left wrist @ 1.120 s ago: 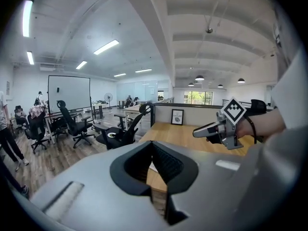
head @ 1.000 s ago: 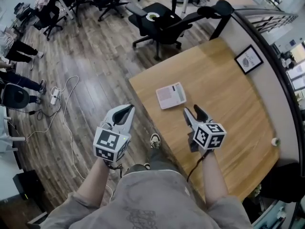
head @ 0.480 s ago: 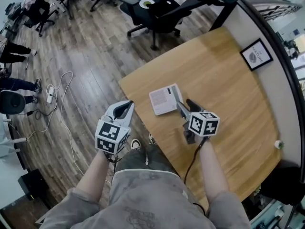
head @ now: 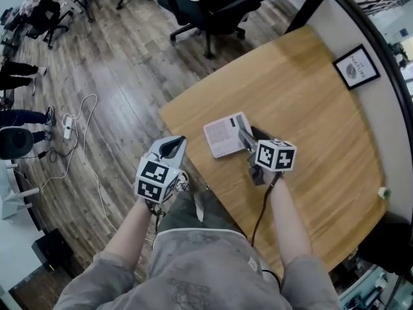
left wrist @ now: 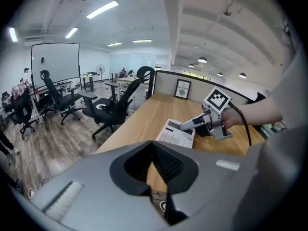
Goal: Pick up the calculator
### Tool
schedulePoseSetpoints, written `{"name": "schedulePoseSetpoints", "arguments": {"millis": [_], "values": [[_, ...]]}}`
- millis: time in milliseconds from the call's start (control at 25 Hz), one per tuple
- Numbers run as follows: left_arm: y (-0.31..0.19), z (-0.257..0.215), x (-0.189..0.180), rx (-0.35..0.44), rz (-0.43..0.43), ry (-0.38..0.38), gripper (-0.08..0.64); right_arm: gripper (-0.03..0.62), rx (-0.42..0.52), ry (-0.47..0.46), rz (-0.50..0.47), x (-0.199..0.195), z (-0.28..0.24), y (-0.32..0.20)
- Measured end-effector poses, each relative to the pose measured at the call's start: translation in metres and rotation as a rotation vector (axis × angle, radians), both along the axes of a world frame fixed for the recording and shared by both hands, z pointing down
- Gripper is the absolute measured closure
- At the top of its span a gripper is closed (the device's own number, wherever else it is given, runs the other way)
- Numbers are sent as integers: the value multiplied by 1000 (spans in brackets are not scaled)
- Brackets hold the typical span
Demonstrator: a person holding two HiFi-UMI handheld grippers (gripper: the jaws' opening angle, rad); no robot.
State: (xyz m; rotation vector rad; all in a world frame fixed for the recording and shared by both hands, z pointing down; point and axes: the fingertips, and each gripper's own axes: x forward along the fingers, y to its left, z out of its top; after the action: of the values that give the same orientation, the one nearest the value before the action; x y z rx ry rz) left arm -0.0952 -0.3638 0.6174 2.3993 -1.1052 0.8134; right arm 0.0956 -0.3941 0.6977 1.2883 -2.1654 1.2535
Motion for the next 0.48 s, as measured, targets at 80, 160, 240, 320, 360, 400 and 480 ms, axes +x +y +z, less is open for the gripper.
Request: {"name": "schedulePoseSetpoints", "arguments": {"millis": [80,160,240,320,360,400,480], "values": [[-4,6,1,-7,6,-4,558,396,-17,-7,2,-1,6,0],[-7,12,2,-17,16,-5,558,406,-30,-25,-4,-4,10,0],[-7,18,3,-30,30,-6,558,463,-38,-57,-7,-7,12,1],[-6,18,4,-34,37,-6,558,490,-46,-86,1,-8,11,1],[-6,18,4,-33,38,-6,558,494,-48,-98,5,-8,10,1],[-7,16,3,-30,38,-6,558,502,-48,-112,7,-9,7,1],[-7,12,2,-23,38,-3,558,514,-37,-133,8,-11,-1,3]]}}
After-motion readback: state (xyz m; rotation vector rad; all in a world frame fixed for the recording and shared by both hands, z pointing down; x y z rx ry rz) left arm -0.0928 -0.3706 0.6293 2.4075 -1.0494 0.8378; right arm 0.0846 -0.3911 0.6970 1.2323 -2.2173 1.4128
